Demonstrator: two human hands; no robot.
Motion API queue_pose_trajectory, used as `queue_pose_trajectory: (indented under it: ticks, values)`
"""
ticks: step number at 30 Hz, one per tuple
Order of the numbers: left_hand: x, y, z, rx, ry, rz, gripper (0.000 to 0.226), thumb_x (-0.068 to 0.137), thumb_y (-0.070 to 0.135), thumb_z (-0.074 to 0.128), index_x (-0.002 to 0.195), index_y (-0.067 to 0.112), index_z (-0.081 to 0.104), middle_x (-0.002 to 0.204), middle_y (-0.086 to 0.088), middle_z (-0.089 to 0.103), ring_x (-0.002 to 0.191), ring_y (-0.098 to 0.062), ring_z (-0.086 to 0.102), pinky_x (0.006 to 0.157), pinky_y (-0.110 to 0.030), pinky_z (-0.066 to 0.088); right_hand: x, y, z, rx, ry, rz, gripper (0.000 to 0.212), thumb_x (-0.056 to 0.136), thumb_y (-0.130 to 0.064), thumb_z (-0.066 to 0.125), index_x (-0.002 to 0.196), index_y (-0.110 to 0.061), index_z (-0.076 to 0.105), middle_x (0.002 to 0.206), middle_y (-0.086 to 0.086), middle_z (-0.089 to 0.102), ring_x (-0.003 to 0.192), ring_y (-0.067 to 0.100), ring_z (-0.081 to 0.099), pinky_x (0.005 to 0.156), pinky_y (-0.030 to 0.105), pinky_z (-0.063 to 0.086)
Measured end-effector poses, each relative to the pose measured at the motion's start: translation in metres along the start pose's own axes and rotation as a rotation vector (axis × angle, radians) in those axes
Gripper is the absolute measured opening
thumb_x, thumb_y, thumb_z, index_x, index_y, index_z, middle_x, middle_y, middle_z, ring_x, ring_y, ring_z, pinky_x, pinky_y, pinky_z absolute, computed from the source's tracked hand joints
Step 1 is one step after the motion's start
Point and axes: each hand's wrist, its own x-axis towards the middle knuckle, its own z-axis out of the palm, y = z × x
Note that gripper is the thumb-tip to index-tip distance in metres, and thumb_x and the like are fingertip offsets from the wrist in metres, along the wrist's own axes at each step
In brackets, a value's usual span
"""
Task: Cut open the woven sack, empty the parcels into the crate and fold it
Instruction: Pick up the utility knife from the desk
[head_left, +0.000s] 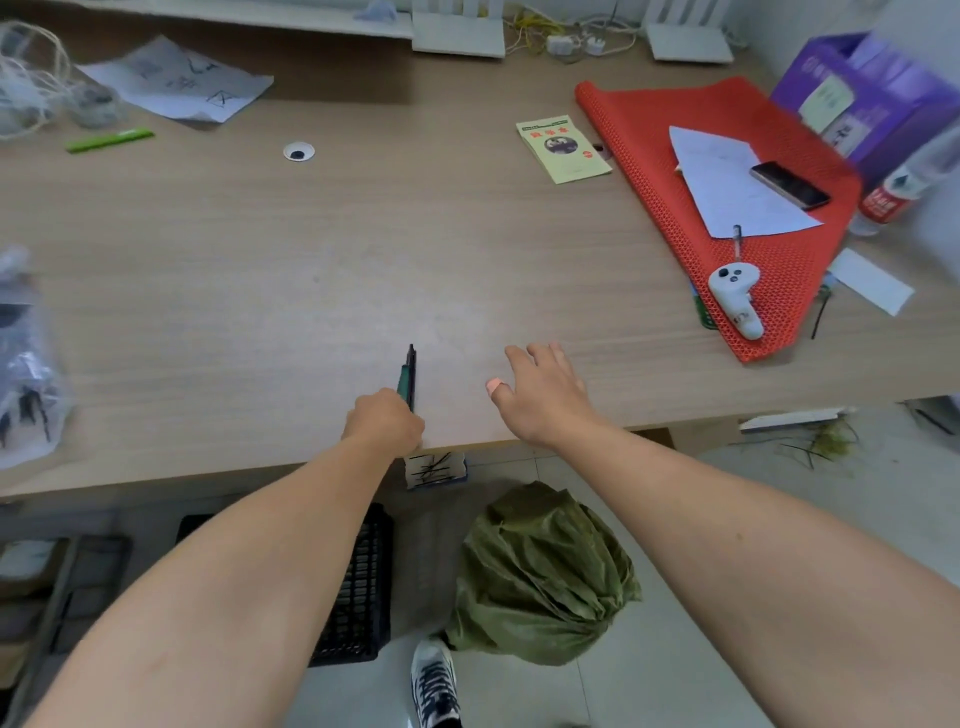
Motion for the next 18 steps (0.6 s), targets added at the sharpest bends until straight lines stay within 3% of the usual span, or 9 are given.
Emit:
queue_pose_trajectory:
  ticks: [7,18]
  values:
    - [-0.070,0.014,0.038,-0.040,0.098,0.101,0.031,0.100,0.029,0.052,0.121,0.006,0.055,0.105,-0.012,0.060,0.087,-0.028,0.058,0.067,-0.034,0.046,-0.050,0.046,0.005,0.011,0.005,-0.059,0.061,0.103,-0.046,0.031,0.157,-0.019,0.020,0.165,0.009,0.015,0.154,0.029,-0.004,0.122,0.051,0.012]
    - [-0.207,0.070,0.093,-0.235,0.326,0.031,0.042,0.102,0.047,0.040,0.114,0.009,0.052,0.096,-0.008,0.055,0.084,-0.028,0.054,0.069,-0.035,0.040,-0.139,0.132,0.007,-0.001,0.024,-0.213,0.059,0.102,-0.045,0.033,0.154,-0.016,0.029,0.161,0.010,0.026,0.153,0.029,0.006,0.121,0.051,0.018]
